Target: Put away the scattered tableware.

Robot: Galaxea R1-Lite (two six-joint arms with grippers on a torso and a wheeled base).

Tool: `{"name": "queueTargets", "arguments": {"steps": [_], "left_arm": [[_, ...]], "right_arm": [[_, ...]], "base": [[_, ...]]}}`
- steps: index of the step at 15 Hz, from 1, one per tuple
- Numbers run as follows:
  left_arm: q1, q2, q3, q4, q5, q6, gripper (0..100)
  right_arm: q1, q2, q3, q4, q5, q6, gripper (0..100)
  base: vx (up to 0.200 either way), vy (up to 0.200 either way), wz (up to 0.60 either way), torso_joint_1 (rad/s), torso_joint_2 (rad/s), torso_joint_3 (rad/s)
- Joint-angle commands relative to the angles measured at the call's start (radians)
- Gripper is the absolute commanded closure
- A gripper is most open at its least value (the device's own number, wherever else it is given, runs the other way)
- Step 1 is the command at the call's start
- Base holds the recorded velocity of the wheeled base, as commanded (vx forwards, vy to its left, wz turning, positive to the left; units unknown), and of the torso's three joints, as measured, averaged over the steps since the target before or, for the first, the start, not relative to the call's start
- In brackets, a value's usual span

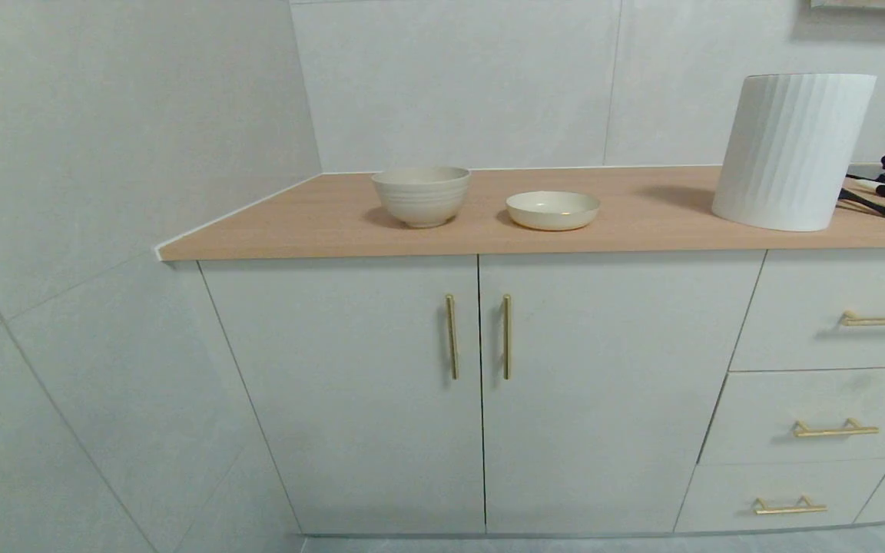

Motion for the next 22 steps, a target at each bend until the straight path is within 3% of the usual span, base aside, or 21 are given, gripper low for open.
{"name": "queueTargets", "arguments": {"steps": [1,5,7,9,13,16,20,22], "left_arm": [[0.000,0.000,0.000,0.000,0.000,0.000,0],[0.000,0.000,0.000,0.000,0.000,0.000,0],[0.000,0.000,0.000,0.000,0.000,0.000,0],[0.000,0.000,0.000,0.000,0.000,0.000,0],[0.000,0.000,0.000,0.000,0.000,0.000,0],[0.000,0.000,0.000,0.000,0.000,0.000,0],[0.000,0.000,0.000,0.000,0.000,0.000,0],[0.000,0.000,0.000,0.000,0.000,0.000,0]], "right_arm": [[0.033,0.098,-0.120,-0.012,0.064,0.048,0],[0.105,0.455,-0.182,-0.012,0.308,0.048,0],[0.130,0.679,-0.298,-0.021,0.401,0.052,0],[0.188,0.851,-0.396,-0.043,0.403,0.069,0],[0.357,1.245,-0.554,-0.273,0.401,0.098,0],[0.435,1.481,-0.709,-0.337,0.403,0.107,0],[0.479,1.609,-0.764,-0.360,0.408,0.144,0],[0.493,1.754,-0.904,-0.392,0.429,0.158,0]], "base": [[0.000,0.000,0.00,0.000,0.00,0.000],[0.000,0.000,0.00,0.000,0.00,0.000],[0.000,0.000,0.00,0.000,0.00,0.000],[0.000,0.000,0.00,0.000,0.00,0.000],[0.000,0.000,0.00,0.000,0.00,0.000],[0.000,0.000,0.00,0.000,0.00,0.000],[0.000,0.000,0.00,0.000,0.00,0.000],[0.000,0.000,0.00,0.000,0.00,0.000]]}}
